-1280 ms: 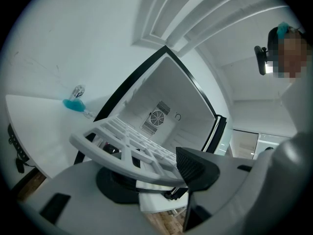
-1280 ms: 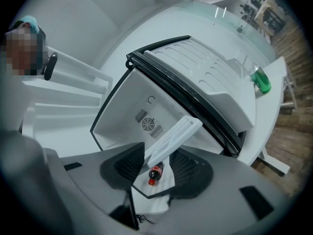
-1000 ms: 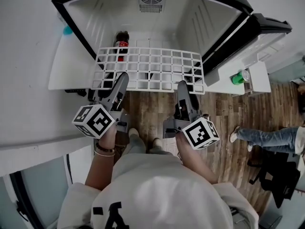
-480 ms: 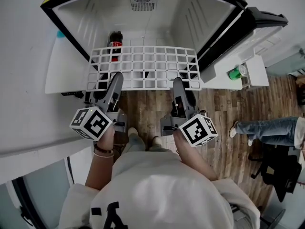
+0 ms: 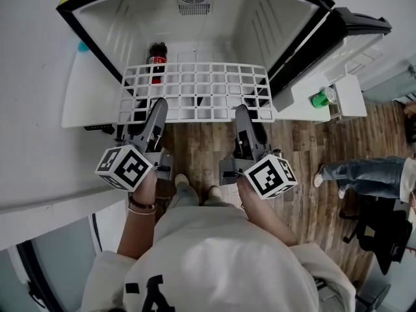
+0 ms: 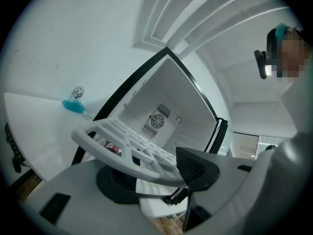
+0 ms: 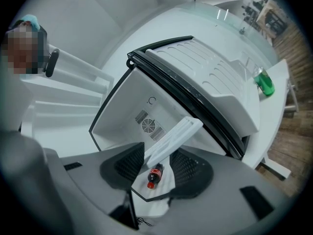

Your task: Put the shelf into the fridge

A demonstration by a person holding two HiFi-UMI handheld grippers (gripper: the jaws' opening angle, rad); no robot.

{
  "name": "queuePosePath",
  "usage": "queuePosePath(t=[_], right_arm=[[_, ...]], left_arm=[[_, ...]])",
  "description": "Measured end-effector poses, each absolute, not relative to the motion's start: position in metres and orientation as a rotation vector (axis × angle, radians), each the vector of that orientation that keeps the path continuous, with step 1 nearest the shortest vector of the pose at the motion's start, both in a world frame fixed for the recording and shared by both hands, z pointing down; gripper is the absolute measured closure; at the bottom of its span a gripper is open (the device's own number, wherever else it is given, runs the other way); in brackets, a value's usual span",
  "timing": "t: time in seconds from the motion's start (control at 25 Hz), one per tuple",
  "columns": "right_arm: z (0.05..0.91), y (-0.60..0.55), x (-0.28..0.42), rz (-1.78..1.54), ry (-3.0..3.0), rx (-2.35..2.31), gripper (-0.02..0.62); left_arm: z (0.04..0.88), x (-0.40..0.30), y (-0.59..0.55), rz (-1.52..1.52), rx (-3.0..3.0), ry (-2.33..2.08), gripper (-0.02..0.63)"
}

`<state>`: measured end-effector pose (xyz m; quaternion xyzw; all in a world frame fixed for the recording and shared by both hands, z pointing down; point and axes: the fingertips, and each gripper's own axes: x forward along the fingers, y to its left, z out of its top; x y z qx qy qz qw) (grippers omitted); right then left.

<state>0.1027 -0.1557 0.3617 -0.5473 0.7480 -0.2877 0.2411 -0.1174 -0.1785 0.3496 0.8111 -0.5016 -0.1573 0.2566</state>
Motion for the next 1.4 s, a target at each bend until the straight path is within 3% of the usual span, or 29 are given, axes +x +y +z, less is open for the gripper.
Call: queuePosePath(t=[1.4], right_arm=[[0.3597, -0.1634, 0.1053, -0.776, 2.032, -1.497, 0.433]], left_arm=[[0.3491, -0.1165, -0.1821, -0.433, 2.199, -1.358, 0.39]])
